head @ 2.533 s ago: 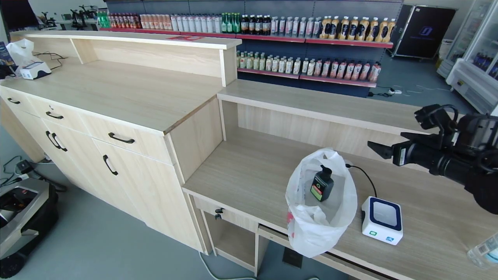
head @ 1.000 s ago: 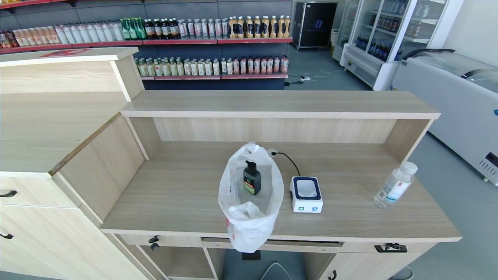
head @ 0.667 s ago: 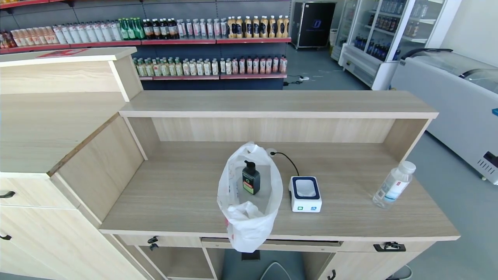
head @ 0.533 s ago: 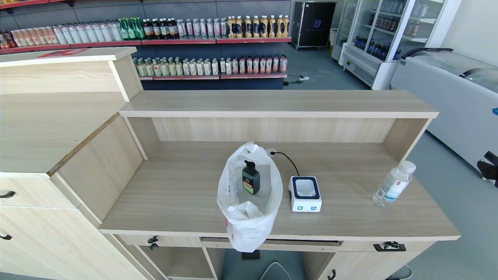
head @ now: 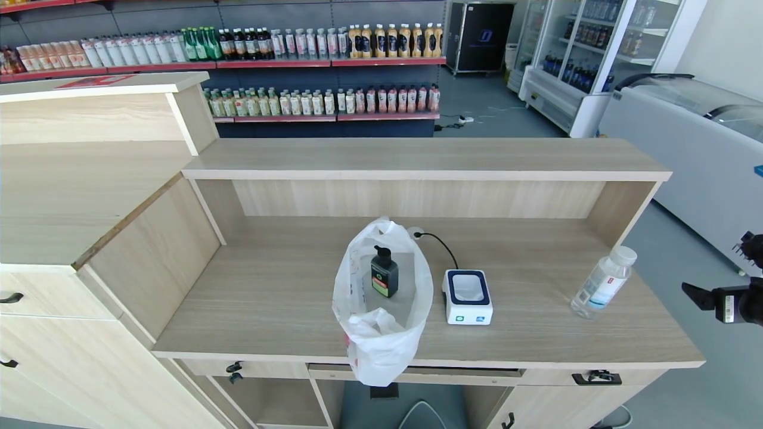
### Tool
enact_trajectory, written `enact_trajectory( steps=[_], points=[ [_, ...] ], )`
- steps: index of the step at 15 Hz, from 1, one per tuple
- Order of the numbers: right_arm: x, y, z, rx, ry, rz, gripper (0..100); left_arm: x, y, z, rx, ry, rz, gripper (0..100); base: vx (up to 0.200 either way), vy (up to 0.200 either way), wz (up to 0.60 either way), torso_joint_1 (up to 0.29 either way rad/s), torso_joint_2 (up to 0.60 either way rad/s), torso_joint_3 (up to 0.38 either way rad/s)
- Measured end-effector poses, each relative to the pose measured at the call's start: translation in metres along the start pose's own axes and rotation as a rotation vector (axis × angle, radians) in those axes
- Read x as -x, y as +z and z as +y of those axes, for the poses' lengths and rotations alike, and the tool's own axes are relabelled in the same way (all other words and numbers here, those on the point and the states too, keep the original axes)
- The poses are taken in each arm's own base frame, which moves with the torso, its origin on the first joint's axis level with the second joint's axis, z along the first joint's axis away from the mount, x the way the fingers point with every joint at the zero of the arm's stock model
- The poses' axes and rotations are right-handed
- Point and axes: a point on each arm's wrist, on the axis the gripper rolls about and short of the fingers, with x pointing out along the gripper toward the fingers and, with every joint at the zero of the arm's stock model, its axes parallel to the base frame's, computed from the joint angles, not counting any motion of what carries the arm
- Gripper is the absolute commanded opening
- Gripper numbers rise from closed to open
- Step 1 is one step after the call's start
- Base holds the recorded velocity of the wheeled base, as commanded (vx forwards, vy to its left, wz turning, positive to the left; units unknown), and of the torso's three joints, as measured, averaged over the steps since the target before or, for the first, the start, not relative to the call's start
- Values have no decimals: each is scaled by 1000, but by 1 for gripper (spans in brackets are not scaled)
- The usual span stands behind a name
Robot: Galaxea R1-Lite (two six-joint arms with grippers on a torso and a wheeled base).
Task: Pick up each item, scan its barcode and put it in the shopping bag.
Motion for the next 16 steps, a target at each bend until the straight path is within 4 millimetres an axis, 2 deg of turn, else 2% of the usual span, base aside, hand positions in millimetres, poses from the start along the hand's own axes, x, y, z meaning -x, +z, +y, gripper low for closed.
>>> enact_trajectory(
  steps=[7, 16],
  points=[
    [-31, -27, 11, 4, 29, 9, 100, 0, 0, 0, 0, 0, 0, 100, 0, 0, 0, 0, 0, 0],
    [-66, -37, 30, 7, 117, -86, 100, 0, 0, 0, 0, 0, 0, 100, 0, 0, 0, 0, 0, 0]
  ],
)
